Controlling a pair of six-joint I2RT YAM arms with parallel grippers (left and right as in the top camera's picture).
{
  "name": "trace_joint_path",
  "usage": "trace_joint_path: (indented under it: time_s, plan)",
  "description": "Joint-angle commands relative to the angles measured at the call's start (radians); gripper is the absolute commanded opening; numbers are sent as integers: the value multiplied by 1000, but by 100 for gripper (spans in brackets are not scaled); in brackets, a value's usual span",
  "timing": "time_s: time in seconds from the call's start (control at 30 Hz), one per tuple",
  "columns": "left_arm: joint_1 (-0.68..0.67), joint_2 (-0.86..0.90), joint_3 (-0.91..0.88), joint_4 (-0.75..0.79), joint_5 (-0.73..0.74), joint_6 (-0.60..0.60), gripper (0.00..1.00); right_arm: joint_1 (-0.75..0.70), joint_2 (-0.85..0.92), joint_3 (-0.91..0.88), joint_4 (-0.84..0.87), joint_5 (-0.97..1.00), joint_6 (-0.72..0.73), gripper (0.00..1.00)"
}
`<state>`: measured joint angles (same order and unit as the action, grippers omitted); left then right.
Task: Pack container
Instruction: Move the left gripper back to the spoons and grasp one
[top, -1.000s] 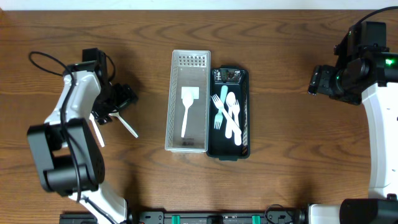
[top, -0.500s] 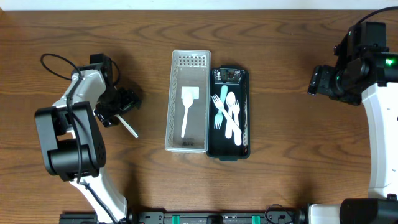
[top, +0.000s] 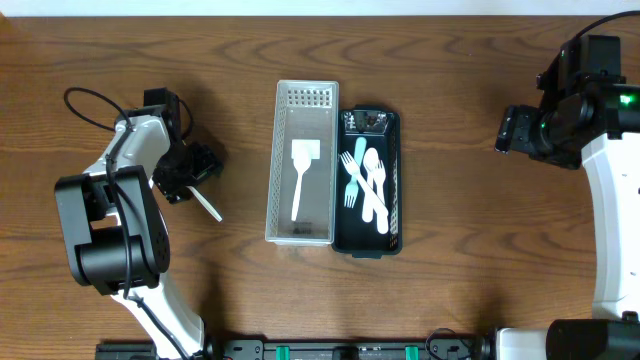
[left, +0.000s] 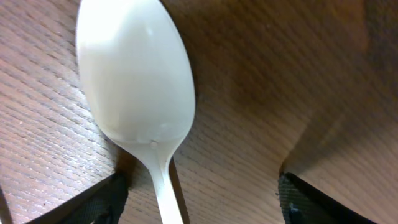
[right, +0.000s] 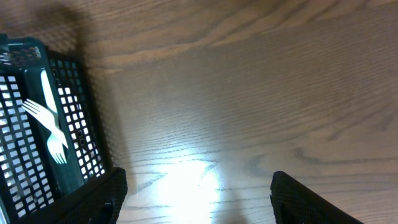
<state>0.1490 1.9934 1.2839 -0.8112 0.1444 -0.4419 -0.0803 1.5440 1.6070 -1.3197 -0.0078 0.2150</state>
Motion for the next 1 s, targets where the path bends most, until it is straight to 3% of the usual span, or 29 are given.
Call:
trace_joint_path:
  time_s: [0.0,0.1,0.4,0.57,0.83,0.9,0.97]
  plan:
    - [2,48,-44,-3,-29,25,78,-5,1,-6,-1,-3,-15,77]
    - [2,48,-44,-23,-92,28,79,-5,1,-6,0,-3,-15,77]
    - [2,48,-44,-25,-97,48,75,-5,1,-6,-1,-3,-15,77]
    - [2,48,-44,-25,-97,48,58,-5,1,-6,-1,-4,-14,77]
    - [2,48,-44,-25,-97,48,43,-5,1,-6,-2,-4,-15,77]
    - [2,48,-44,-24,-97,48,27,-5,1,-6,-2,-4,-15,77]
    - [2,48,-44,-24,-97,48,23,-5,1,-6,-2,-4,-14,77]
